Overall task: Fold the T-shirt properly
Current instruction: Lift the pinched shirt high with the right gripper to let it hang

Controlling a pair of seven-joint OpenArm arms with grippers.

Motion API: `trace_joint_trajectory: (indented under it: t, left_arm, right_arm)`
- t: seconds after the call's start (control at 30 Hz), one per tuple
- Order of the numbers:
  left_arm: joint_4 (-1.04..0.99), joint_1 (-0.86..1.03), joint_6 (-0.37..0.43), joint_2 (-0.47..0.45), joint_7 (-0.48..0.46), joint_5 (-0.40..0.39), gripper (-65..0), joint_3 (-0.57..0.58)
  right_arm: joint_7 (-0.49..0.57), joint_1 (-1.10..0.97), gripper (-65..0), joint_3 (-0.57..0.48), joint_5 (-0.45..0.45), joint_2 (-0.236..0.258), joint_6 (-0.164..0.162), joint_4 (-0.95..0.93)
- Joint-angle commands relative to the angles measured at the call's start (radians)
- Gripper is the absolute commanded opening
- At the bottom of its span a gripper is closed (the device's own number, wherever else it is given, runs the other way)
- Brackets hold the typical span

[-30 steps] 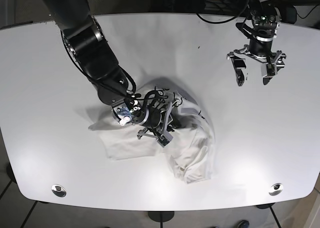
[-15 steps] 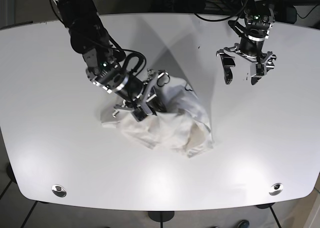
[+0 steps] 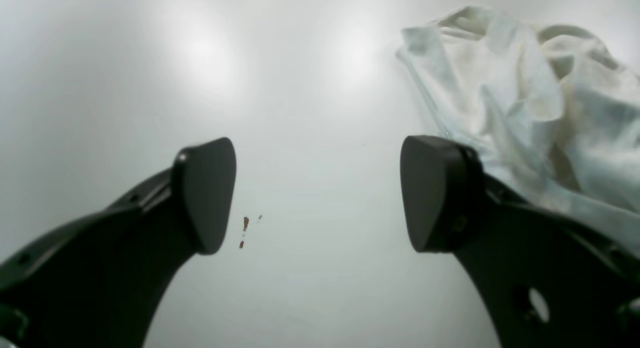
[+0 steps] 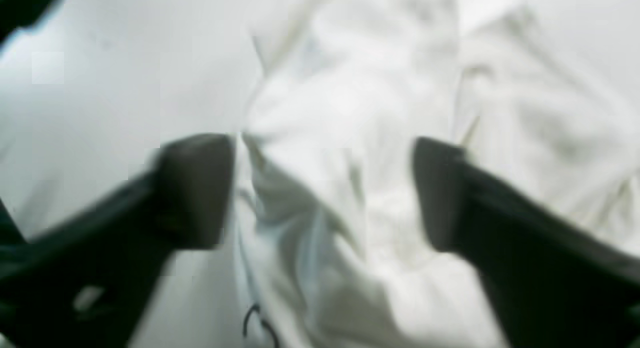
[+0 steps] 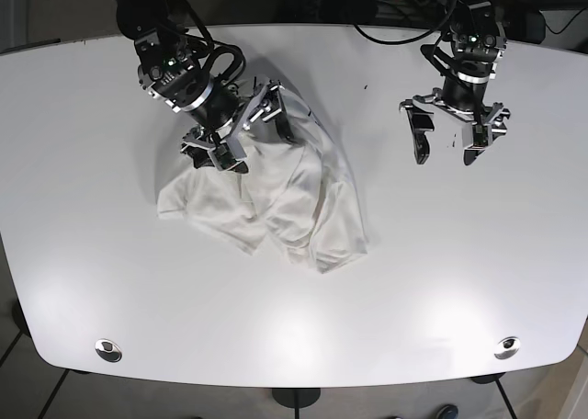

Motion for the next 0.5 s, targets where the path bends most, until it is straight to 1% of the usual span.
trace_joint_trajectory:
  t: [0.03,0.1,0.17,0.23,0.3,0.37,0.43,0.5]
  left_arm:
    - [0.016,-0.003,-0.001,-0.003,-0.029,-0.009,-17.2,-0.002]
    - [0.018,-0.003,-0.001,-0.003,-0.029,-0.009,-17.2,-0.002]
    - [0.018,-0.002,-0.001,-0.001,-0.029,-0.009,-17.2,-0.004]
    - [0.018,0.000,-0.001,-0.001,-0.029,-0.009,-17.4,-0.004]
    - [0.018,0.000,-0.001,0.002,-0.029,-0.008,-17.4,-0.005]
    - [0.016,0.000,-0.001,0.002,-0.029,-0.006,-17.5,-0.005]
    - [0.016,0.000,-0.001,0.002,-0.029,-0.005,-17.6,-0.005]
    - [0.015,-0.002,-0.001,0.002,-0.027,-0.003,-17.6,-0.005]
  right_arm:
    - [0.023,0.080,-6.0,0.005,0.008,0.002,0.003,0.005]
    - [0.023,0.150,-8.1,0.003,0.018,0.000,0.003,-0.049]
    - [0.023,0.238,-9.0,0.003,0.018,-0.023,0.003,-0.130]
    - [0.022,0.322,-9.0,0.003,0.018,-0.041,0.005,-0.220]
    - [0.022,0.406,-9.0,-0.004,0.020,-0.043,0.008,-0.323]
    - [0.022,0.500,-9.0,-0.027,0.018,-0.072,0.038,-0.460]
    - [0.022,0.574,-9.0,-0.027,0.018,-0.096,0.063,-0.593]
    - [0.022,0.618,-9.0,-0.030,0.018,-0.118,0.094,-0.675]
